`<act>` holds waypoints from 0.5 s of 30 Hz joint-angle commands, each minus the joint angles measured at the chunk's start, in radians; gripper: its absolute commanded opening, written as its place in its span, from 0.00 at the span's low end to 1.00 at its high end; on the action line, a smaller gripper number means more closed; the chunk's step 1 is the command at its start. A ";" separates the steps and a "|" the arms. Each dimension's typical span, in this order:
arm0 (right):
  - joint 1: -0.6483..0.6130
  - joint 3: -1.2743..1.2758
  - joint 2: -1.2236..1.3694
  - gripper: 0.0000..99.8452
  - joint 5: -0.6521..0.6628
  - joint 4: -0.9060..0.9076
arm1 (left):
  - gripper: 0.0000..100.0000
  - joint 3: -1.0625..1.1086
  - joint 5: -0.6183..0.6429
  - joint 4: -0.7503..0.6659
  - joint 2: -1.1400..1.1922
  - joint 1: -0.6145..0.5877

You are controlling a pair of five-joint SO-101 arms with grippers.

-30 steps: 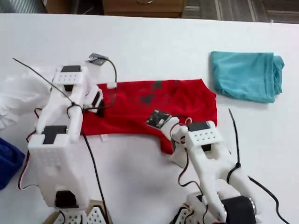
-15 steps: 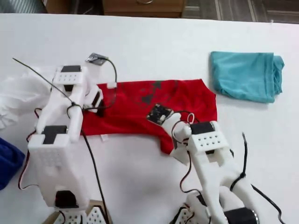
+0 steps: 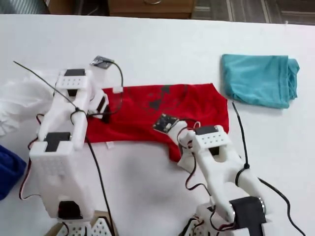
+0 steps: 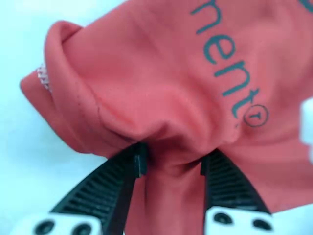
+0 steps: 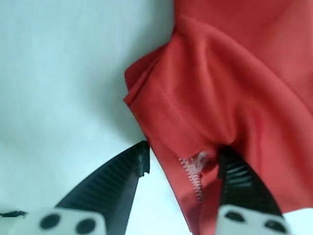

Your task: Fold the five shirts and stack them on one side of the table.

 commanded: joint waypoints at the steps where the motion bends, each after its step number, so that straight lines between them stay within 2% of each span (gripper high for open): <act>1: -0.005 -0.015 0.035 0.23 0.008 -0.015 | 0.20 -0.005 0.002 -0.029 0.008 0.012; 3: -0.005 -0.015 0.036 0.17 0.008 -0.013 | 0.20 -0.005 0.002 -0.029 0.008 0.012; 5: -0.002 -0.015 0.036 0.02 0.008 -0.013 | 0.20 -0.005 0.002 -0.029 0.008 0.012; 7: 0.001 -0.015 0.036 0.04 0.006 -0.007 | 0.20 -0.005 0.002 -0.029 0.008 0.012; 9: 0.001 -0.017 0.036 0.01 0.006 -0.005 | 0.20 -0.005 0.002 -0.029 0.008 0.012; 15: 0.002 -0.049 0.027 0.02 0.023 0.007 | 0.20 -0.005 0.002 -0.029 0.008 0.012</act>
